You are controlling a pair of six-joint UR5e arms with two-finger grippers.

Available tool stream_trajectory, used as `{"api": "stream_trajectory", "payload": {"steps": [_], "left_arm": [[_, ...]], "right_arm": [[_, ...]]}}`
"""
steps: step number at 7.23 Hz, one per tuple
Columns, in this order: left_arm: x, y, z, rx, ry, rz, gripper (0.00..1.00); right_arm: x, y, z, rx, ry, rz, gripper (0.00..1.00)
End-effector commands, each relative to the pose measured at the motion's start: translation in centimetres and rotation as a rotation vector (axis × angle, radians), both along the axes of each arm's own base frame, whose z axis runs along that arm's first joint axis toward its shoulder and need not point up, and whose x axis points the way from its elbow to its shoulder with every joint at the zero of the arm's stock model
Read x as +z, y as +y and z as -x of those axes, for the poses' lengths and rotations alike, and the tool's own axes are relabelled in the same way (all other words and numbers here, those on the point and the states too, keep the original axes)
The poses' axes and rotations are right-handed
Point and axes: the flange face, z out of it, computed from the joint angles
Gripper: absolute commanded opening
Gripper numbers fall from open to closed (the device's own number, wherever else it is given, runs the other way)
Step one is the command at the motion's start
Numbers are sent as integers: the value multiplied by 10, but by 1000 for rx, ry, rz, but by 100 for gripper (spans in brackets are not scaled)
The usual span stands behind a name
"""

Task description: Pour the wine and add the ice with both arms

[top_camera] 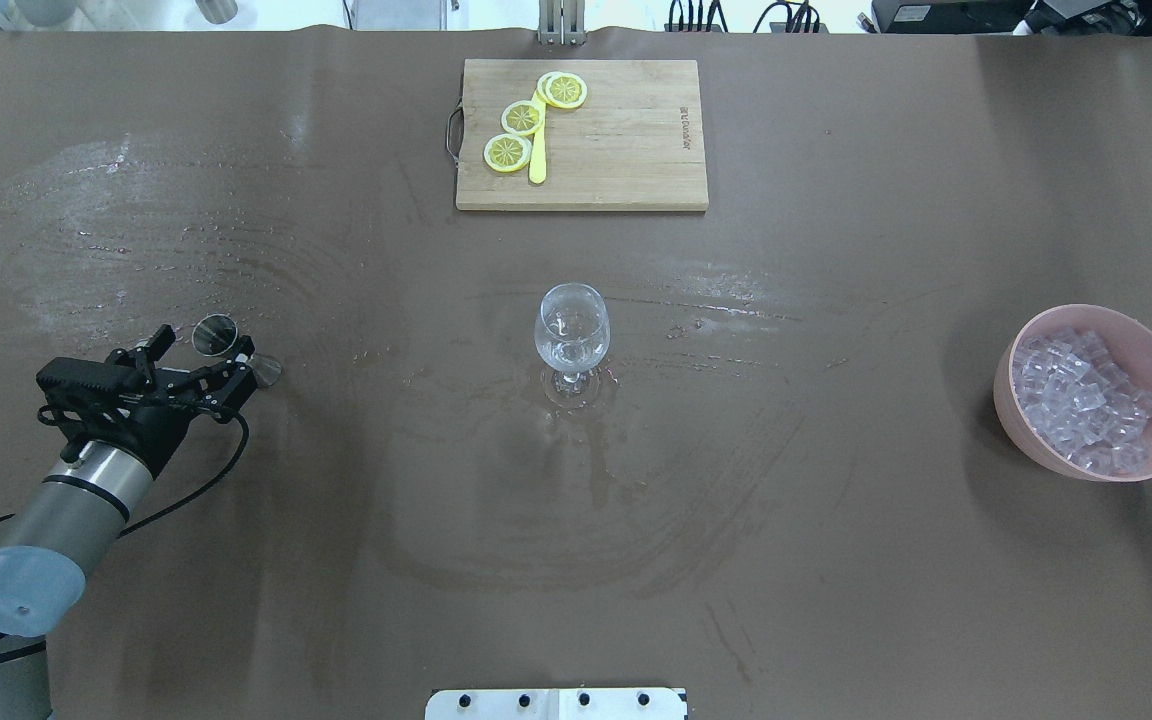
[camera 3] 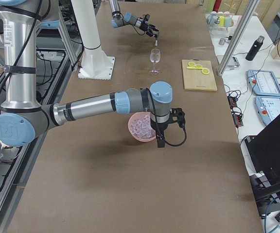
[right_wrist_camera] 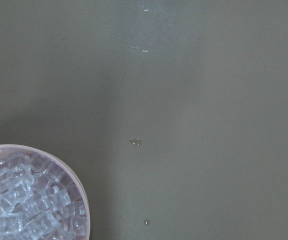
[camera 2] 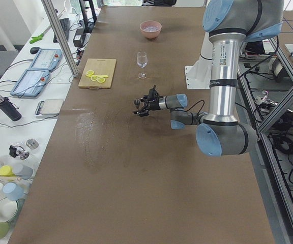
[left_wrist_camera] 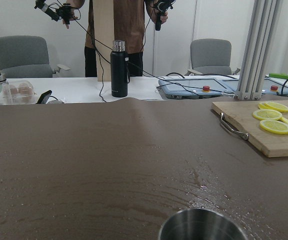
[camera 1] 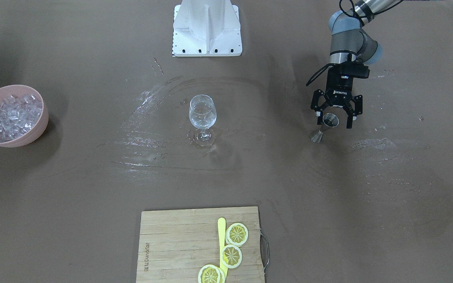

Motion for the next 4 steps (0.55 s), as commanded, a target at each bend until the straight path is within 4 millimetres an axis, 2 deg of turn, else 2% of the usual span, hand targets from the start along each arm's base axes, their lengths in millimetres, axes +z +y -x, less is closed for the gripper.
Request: {"api": "stream_trajectory", "payload": {"steps": [1, 2, 4], "left_arm": [[-3, -1, -14, 3, 4, -3, 98], [-5, -6, -27, 3, 7, -3, 98], [-3, -7, -35, 4, 3, -2, 98]], "right_arm": [[1, 0, 0, 0, 0, 1, 100], [1, 0, 0, 0, 0, 3, 100], [2, 0, 0, -1, 0, 3, 100]]}}
